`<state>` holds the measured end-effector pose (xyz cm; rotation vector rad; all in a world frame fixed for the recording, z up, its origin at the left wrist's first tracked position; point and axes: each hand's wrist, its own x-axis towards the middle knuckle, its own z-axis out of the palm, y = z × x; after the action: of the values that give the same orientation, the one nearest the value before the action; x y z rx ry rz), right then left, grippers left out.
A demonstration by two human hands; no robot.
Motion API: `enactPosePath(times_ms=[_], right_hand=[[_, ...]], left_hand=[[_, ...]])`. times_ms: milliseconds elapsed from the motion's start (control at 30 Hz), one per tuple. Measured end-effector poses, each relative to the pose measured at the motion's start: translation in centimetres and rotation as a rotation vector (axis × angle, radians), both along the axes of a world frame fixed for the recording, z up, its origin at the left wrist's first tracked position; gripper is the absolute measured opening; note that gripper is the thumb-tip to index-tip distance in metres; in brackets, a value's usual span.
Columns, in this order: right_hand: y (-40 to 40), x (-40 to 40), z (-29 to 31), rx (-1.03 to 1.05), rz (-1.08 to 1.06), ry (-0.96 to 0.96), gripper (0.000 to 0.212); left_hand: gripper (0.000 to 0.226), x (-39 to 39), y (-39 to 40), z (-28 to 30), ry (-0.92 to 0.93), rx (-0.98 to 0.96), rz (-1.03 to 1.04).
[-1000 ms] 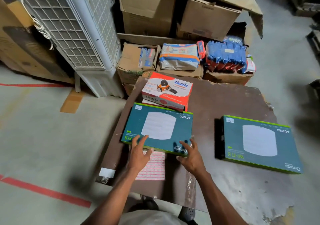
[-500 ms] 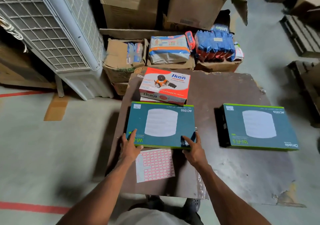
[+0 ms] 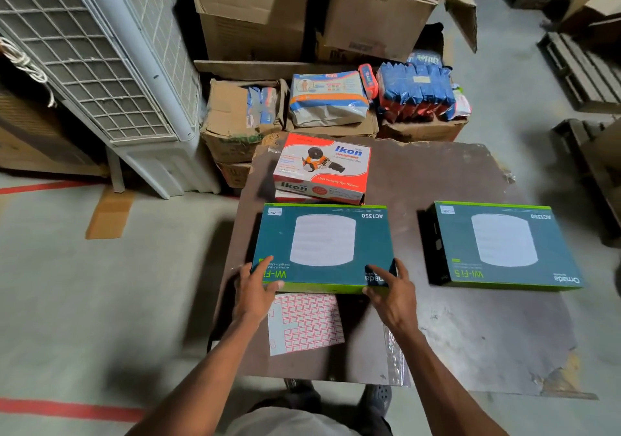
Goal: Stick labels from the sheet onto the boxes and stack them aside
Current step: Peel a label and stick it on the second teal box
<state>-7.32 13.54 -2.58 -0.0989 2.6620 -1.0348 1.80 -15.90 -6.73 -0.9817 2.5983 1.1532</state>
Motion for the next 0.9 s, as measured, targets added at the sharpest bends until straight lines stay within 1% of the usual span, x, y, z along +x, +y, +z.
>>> enactPosePath(times_ms=[67,167,267,367,467,567,633,667,733,767,867,900], right_hand=[[0.8,-0.1,1.2,0.079,-0.004,0.064,0.048],[1.3,-0.1,5.0,0.165,-0.020,0.123,0.038],[1.7,-0.6,8.6,0.209,-0.039,0.270,0.030],[1.7,-0.8,11.4,0.233,-0.071,0.343,0.026],[1.4,-1.0,14.3,0.254,-0.099,0.454,0.019],[0.5,-1.1,16.5,0.199,-0.129,0.551,0.012],[-0.5,-0.9,17.4,0.153,-0.115,0.603,0.013],[-1.0,-0.8,17.7,0.130,-0.093,0.625,0.017],[-2.3,-0.5,18.2,0.093,-0.020,0.668,0.025],[-3.0,-0.4,18.3,0.087,0.016,0.689,0.029],[-5.0,0.2,18.4,0.101,0.096,0.739,0.035],[-5.6,0.3,18.3,0.100,0.119,0.750,0.035]], left_hand=[[0.062,0.1,0.0,1.1,0.005,-0.010,-0.033],[0.060,0.0,0.1,3.6,0.029,0.005,-0.057],[0.057,-0.3,0.2,5.8,0.066,-0.010,-0.101],[0.051,-0.5,0.3,7.2,0.071,0.023,-0.130],[0.044,-1.2,0.3,7.9,0.085,0.089,-0.148],[0.030,-2.2,-0.1,8.2,0.138,0.241,-0.132],[0.022,-2.8,-0.7,8.2,0.168,0.284,-0.105],[0.023,-3.0,-1.2,8.2,0.169,0.280,-0.093],[0.045,-3.1,-2.8,7.4,0.150,0.256,-0.077],[0.048,-3.2,-3.4,7.2,0.140,0.253,-0.071],[0.032,-3.5,-4.2,6.6,0.163,0.176,-0.087],[0.032,-3.6,-4.3,6.6,0.180,0.153,-0.084]])
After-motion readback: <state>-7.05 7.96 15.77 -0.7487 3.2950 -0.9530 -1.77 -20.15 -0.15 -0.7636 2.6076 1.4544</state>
